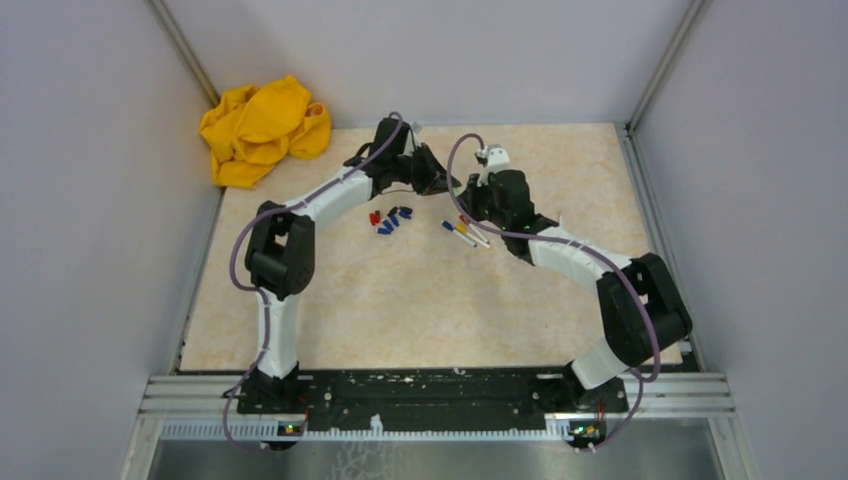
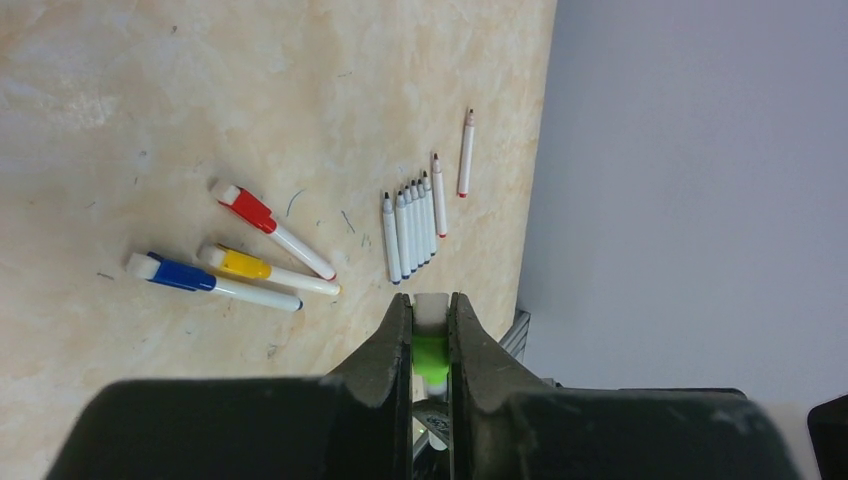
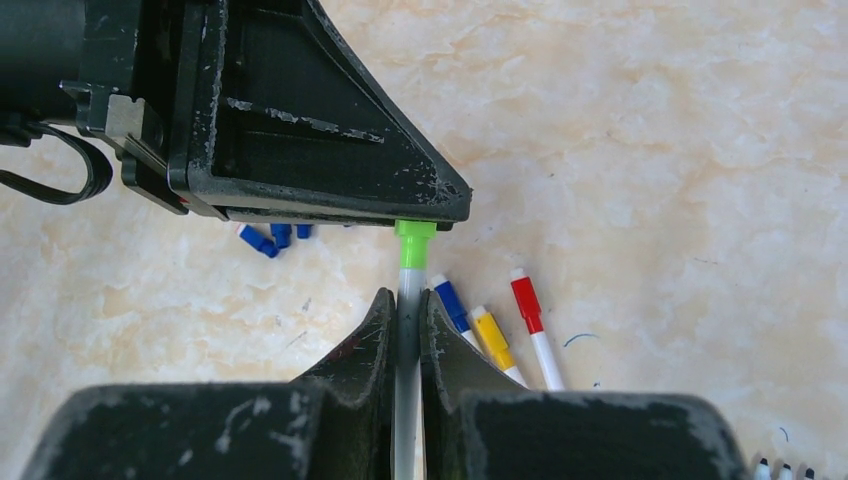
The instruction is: Open the pen caps
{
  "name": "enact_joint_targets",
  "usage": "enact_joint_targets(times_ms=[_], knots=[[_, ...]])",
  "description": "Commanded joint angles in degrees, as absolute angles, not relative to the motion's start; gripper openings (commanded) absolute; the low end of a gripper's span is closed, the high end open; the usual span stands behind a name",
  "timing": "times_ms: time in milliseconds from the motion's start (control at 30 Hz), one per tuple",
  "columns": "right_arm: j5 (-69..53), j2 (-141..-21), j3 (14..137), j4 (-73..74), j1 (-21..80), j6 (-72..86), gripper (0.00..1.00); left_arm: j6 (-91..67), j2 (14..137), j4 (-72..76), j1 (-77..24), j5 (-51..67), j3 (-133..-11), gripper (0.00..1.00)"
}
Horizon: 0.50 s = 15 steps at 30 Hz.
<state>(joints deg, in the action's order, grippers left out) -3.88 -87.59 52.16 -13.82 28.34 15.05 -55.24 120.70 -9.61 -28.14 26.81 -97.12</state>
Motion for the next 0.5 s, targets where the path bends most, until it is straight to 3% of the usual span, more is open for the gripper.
enact_joint_targets(times_ms=[0, 467], knots=[[-8.8, -81.9, 47.0, 1.1, 30.7, 15.1, 0.0, -51.7, 123.7, -4.3, -19.2, 3.6, -102.9, 0.0], [-6.2, -81.1, 43.2, -1.4, 32.9, 16.7, 0.0, -52.1, 124.2, -5.4, -17.8, 2.0, -105.2, 0.0]])
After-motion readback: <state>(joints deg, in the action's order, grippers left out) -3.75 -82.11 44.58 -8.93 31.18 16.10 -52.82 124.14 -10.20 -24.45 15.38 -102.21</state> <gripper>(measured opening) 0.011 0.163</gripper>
